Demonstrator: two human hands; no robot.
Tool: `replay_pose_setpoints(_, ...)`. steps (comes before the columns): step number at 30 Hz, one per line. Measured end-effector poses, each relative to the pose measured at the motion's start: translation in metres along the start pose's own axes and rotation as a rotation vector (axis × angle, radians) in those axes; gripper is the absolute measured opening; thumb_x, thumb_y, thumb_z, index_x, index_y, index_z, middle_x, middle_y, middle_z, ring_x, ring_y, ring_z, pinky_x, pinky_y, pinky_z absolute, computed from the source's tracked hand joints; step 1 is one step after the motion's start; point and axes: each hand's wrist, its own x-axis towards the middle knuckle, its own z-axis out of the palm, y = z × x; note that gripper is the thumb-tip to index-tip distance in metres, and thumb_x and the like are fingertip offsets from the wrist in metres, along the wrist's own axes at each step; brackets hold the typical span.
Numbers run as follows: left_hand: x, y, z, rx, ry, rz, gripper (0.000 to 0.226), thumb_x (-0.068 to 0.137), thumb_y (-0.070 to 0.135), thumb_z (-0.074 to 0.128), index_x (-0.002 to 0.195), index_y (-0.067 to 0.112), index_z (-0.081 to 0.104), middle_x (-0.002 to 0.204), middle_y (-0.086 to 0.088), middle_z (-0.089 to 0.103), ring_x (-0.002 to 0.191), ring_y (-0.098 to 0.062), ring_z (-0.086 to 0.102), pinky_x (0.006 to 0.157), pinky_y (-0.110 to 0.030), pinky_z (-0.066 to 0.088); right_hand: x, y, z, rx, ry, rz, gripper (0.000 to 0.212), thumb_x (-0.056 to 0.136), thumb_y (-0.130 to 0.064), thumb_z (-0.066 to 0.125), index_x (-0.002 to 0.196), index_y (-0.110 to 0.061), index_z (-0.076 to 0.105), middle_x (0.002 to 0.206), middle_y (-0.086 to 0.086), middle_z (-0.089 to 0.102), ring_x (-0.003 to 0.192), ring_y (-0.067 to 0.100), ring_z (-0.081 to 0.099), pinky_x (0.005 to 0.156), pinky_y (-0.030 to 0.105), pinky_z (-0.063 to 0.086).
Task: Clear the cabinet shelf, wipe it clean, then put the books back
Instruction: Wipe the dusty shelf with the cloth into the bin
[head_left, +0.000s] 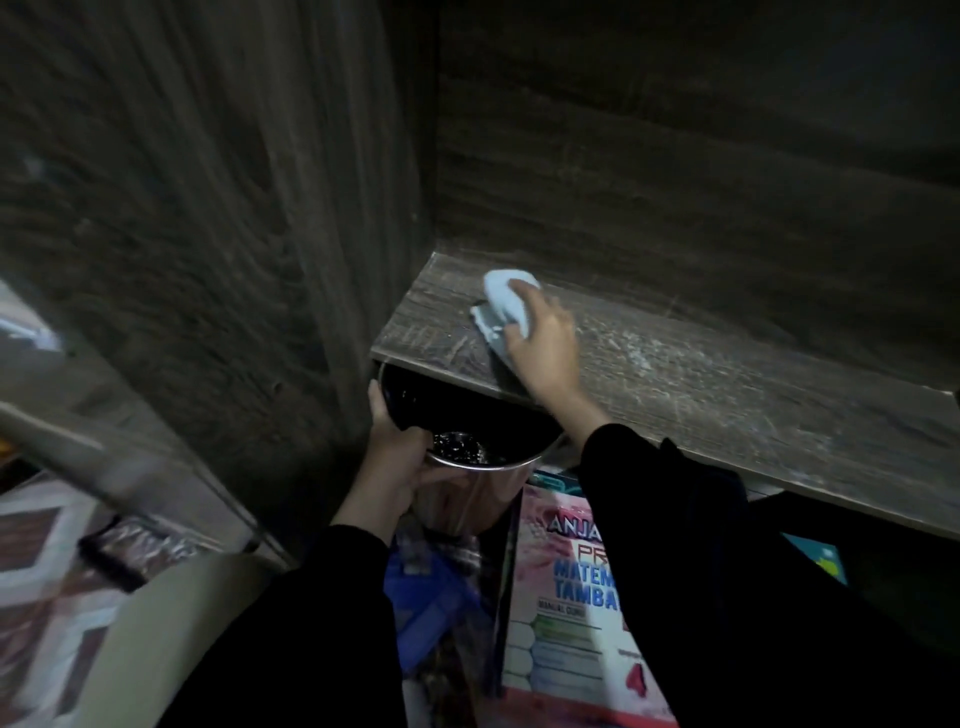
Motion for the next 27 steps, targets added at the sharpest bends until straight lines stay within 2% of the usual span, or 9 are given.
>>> replay_pose_setpoints(3,0.001,0.0,-0.008,-0.013,-0.018,0.027,0.088,0.089,-0.013,0.042,0.149,0.04,0.008,0.144,-0.002,0.042,0.097,-0.036,0.063,0.051,-0.052,0.057,0.004,0.005,0.011,-0.262,-0.169,0.161,0.056,0.096,-0.026,0.048,0.148,-0.019,0.03,0.154,0.015,0.022,0.138,0.037,0.022,0.11,0.045,0.021)
replay_pose_setpoints(5,0.001,0.001,-0.01,-0.027,-0.016,0.021,0.091,0.087,-0.014,0.043,0.149,0.043,0.007,0.145,0.001,0.04,0.105,-0.037,0.06,0.051,-0.05,0.057,0.003,0.0,0.025,-0.355,-0.277,0.126,0.058,0.098,-0.036,0.042,0.151,-0.024,0.019,0.159,0.011,0.008,0.144,0.033,0.008,0.112,0.052,0.014)
replay_pose_setpoints(8,0.001,0.002,-0.012,-0.032,0.0,0.018,0.093,0.086,-0.015,0.041,0.149,0.045,0.01,0.148,0.001,0.037,0.112,-0.036,0.056,0.049,-0.045,0.057,0.012,-0.019,0.041,-0.371,-0.362,0.027,0.055,0.1,-0.039,0.035,0.151,-0.027,0.018,0.16,0.007,0.004,0.146,0.031,0.003,0.113,0.052,0.013)
replay_pose_setpoints(13,0.0,0.006,-0.011,-0.018,-0.006,0.008,0.091,0.09,-0.01,0.043,0.149,0.045,0.002,0.145,0.001,0.039,0.111,-0.034,0.058,0.056,-0.049,0.058,0.005,-0.054,0.065,-0.502,-0.464,-0.255,0.05,0.099,-0.028,0.037,0.148,-0.028,0.029,0.159,0.008,0.015,0.142,0.034,0.015,0.109,0.049,0.025)
replay_pose_setpoints(17,0.0,0.008,-0.011,-0.005,0.016,0.023,0.09,0.09,-0.007,0.048,0.15,0.041,0.001,0.137,0.001,0.043,0.106,-0.029,0.061,0.077,-0.058,0.055,-0.006,-0.049,0.057,-0.515,-0.445,-0.484,0.051,0.092,-0.018,0.046,0.142,-0.025,0.043,0.152,0.009,0.032,0.131,0.033,0.032,0.104,0.042,0.032)
replay_pose_setpoints(19,-0.001,0.009,-0.011,0.002,0.018,0.013,0.092,0.087,-0.012,0.041,0.15,0.044,0.006,0.137,0.001,0.044,0.097,-0.025,0.062,0.069,-0.054,0.057,-0.005,-0.04,0.045,-0.415,-0.498,-0.617,0.046,0.087,-0.012,0.051,0.132,-0.02,0.056,0.144,0.011,0.044,0.123,0.034,0.041,0.102,0.042,0.035)
replay_pose_setpoints(21,-0.002,0.01,-0.012,-0.005,0.016,-0.021,0.096,0.083,-0.017,0.036,0.148,0.046,0.005,0.144,0.0,0.04,0.1,-0.029,0.061,0.054,-0.044,0.059,-0.002,-0.031,0.03,-0.238,-0.537,-0.627,0.041,0.08,-0.009,0.055,0.119,-0.014,0.066,0.131,0.012,0.058,0.118,0.032,0.051,0.099,0.035,0.037)
replay_pose_setpoints(24,-0.003,0.012,-0.012,-0.007,0.005,-0.05,0.098,0.083,-0.019,0.034,0.148,0.048,0.001,0.151,0.001,0.032,0.112,-0.037,0.056,0.045,-0.037,0.056,0.008,-0.01,0.005,-0.008,-0.342,-0.407,0.041,0.076,-0.011,0.053,0.114,-0.012,0.069,0.12,0.009,0.066,0.114,0.024,0.058,0.093,0.018,0.034)
replay_pose_setpoints(27,-0.005,0.013,-0.014,-0.013,-0.01,-0.04,0.097,0.085,-0.019,0.033,0.149,0.047,0.002,0.151,0.003,0.031,0.103,-0.034,0.059,0.051,-0.046,0.058,0.023,0.029,-0.014,-0.079,-0.03,-0.183,0.041,0.081,-0.012,0.051,0.119,-0.009,0.065,0.123,0.016,0.062,0.115,0.032,0.055,0.096,0.027,0.036)
